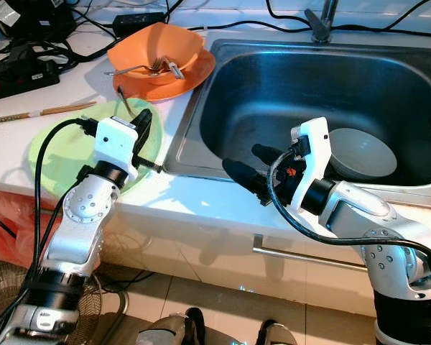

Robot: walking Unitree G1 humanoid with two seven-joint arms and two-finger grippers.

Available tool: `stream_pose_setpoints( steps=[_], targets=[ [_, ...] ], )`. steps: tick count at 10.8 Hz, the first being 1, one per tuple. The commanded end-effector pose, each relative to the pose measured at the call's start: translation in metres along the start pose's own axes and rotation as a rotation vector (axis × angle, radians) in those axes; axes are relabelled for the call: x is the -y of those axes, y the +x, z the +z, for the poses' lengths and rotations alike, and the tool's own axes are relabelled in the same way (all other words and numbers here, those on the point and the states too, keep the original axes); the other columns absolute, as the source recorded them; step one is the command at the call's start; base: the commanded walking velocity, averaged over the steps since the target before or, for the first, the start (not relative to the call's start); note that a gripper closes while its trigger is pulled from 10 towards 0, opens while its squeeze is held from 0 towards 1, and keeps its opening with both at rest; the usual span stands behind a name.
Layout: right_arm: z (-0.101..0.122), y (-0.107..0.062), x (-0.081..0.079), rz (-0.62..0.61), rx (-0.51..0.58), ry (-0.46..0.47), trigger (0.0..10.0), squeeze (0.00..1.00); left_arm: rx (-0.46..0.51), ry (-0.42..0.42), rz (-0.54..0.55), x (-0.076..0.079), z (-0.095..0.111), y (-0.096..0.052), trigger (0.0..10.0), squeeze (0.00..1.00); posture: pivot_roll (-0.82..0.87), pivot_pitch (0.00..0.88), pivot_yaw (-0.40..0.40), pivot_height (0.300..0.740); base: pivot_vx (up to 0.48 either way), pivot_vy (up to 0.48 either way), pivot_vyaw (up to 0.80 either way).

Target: Kitchen organization

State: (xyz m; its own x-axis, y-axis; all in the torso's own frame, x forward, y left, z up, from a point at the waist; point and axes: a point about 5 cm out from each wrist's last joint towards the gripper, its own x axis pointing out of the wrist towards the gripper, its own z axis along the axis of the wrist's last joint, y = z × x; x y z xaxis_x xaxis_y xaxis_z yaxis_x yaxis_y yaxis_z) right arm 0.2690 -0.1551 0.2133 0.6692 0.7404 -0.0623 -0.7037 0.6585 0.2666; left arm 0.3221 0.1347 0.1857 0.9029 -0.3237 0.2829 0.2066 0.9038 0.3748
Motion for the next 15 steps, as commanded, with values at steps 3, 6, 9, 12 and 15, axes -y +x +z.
stream_pose_setpoints(
  steps=[3,6,9,12,15],
  targets=[
    [0.004,0.001,-0.002,0.017,0.016,-0.016,10.0,0.0,-0.007,-0.027,-0.038,0.009,0.003,0.0,0.0,0.0,-0.02,0.153,0.1,0.74,0.0,0.0,0.0],
    [0.005,0.001,0.0,0.014,0.018,-0.022,10.0,0.0,0.099,-0.055,0.022,-0.001,0.032,0.001,0.0,0.0,-0.02,0.15,0.096,0.74,0.0,0.0,0.0],
    [0.006,0.002,0.002,0.01,0.023,-0.021,10.0,0.0,0.187,-0.12,-0.106,0.016,0.046,-0.006,0.0,0.0,-0.01,0.146,0.093,0.74,0.0,0.0,0.0],
    [0.007,0.002,0.004,0.008,0.026,-0.023,10.0,0.0,0.196,-0.182,-0.24,0.037,0.05,-0.011,0.0,0.0,-0.01,0.142,0.091,0.74,0.0,0.0,0.0],
    [0.007,0.001,0.008,-0.002,0.031,-0.014,10.0,0.0,0.239,-0.237,-0.334,0.046,0.057,-0.012,0.0,0.0,-0.01,0.141,0.09,0.74,0.0,0.0,0.0]
  ],
)
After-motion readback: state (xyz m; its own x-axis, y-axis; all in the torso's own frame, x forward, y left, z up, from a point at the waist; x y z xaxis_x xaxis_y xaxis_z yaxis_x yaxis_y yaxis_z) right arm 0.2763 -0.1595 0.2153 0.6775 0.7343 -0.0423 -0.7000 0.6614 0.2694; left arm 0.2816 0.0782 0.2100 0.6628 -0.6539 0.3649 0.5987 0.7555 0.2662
